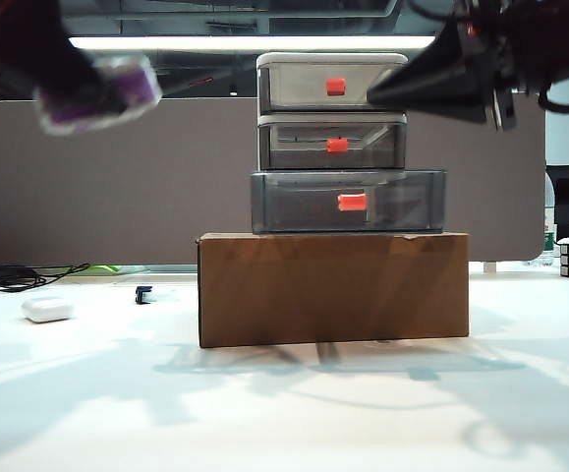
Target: Open the third layer of the drawer on the table, pick up a pack of napkins on the table and put it in, and finally close the drawer.
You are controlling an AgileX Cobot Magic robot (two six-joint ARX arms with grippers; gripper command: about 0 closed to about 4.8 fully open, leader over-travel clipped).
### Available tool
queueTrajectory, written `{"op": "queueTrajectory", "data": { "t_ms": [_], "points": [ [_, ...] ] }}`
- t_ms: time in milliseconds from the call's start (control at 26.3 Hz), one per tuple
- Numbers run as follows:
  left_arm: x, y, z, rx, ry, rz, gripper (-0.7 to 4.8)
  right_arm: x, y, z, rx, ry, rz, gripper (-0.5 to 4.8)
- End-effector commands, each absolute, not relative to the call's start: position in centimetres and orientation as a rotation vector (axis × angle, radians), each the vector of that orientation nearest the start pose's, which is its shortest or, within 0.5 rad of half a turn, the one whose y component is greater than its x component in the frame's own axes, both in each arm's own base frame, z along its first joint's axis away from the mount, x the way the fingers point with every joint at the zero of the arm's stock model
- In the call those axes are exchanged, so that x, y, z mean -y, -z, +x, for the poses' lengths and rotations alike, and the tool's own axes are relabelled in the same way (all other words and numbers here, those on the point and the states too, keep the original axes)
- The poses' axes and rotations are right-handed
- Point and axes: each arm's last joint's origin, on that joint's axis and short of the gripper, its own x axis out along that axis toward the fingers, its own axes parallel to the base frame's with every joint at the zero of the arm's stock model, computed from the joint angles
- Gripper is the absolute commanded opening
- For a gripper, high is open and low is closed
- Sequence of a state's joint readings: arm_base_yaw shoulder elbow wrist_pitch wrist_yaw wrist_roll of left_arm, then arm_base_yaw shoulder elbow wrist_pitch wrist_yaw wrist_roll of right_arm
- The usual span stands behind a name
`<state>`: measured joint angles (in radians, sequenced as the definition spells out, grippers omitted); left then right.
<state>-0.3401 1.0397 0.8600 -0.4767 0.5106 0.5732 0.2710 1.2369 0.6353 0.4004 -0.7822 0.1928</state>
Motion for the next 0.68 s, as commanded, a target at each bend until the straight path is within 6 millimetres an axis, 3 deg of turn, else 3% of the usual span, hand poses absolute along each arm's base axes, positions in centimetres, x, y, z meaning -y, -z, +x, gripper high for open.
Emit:
{"op": "queueTrajectory", "data": {
  "t_ms": [38,152,304,494,684],
  "points": [
    [10.4,-30.4,19.5,-0.338,1.05,0.457,1.42,-8.7,-25.9,23.7,-0.243,-1.036,0.23,-0.06],
    [13.7,-30.7,19.5,-0.238,1.131,0.468,1.42,-8.5,-26.9,23.0,-0.204,-1.041,0.226,-0.06],
    [16.8,-29.5,20.2,-0.227,1.157,0.466,1.43,-8.3,-27.9,22.3,-0.16,-1.044,0.221,-0.06],
    [19.9,-28.1,21.1,-0.249,1.205,0.474,1.43,-8.0,-28.9,21.3,-0.12,-1.048,0.212,-0.06],
    [21.7,-28.3,22.6,-0.258,1.209,0.482,1.43,-7.8,-29.6,20.7,-0.09,-1.047,0.205,-0.06]
  ]
}}
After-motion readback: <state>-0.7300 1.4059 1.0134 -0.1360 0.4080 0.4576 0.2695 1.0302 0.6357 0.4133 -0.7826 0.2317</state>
